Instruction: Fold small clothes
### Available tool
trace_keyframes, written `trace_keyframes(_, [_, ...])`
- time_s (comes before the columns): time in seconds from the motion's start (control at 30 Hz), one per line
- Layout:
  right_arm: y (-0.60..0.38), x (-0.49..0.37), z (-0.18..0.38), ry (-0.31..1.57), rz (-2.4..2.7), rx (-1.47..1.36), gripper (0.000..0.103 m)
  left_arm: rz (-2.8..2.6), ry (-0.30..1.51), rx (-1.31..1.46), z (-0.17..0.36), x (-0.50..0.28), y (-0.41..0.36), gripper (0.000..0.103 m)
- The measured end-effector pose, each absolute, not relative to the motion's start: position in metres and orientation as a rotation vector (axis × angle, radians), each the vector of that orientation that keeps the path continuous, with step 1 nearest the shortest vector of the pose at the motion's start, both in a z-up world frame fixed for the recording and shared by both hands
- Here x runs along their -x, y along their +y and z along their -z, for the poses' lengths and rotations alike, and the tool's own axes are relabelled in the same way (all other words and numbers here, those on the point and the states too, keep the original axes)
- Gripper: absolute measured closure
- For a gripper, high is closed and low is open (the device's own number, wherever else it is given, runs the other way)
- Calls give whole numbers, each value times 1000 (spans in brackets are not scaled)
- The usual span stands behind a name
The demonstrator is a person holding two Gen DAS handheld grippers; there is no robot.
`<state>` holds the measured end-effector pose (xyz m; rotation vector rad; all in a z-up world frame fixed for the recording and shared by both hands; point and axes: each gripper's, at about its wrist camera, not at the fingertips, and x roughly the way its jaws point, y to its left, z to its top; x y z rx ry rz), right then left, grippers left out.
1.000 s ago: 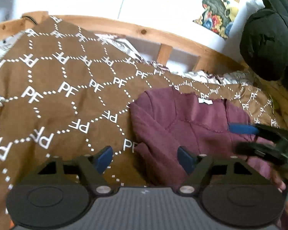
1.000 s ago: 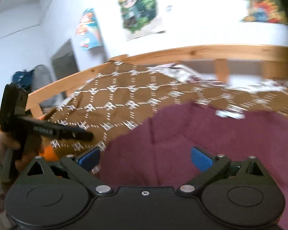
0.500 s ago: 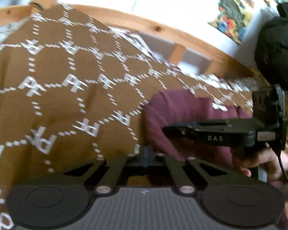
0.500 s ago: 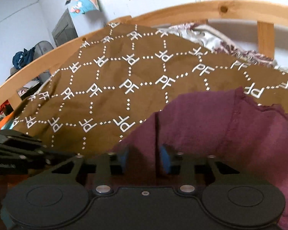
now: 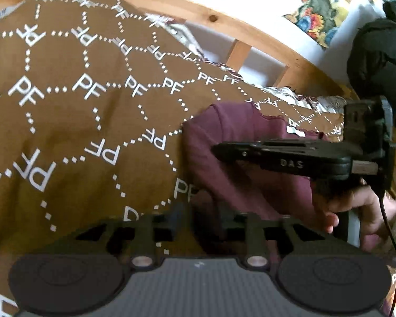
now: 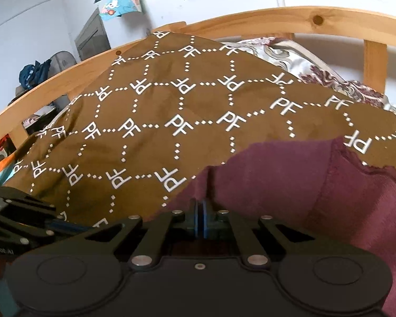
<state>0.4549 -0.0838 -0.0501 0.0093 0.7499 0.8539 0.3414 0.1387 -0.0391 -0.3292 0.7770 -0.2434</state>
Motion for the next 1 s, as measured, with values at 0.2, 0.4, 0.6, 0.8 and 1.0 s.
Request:
trace_keyframes(0.2, [-83,-464,58,799,-846,-74,81,280,798,361,45,-354,141,68])
trace_keyframes(0.4, [-69,-464,54,767,-861,-46,101,198,759,385,46,-345,148,96])
trace_keyframes(0.6, [-49,-469,40,689,-853,-37,102,59,700,490,53,-323,161,96])
trace_keyframes(0.8, [-28,-475,63,768,-851,32,100,22,746,480,62,-328,162,95])
trace_keyframes(1.0, [-55,-464,50,753,-834,13,50,-1,754,395,54,-326,150,69])
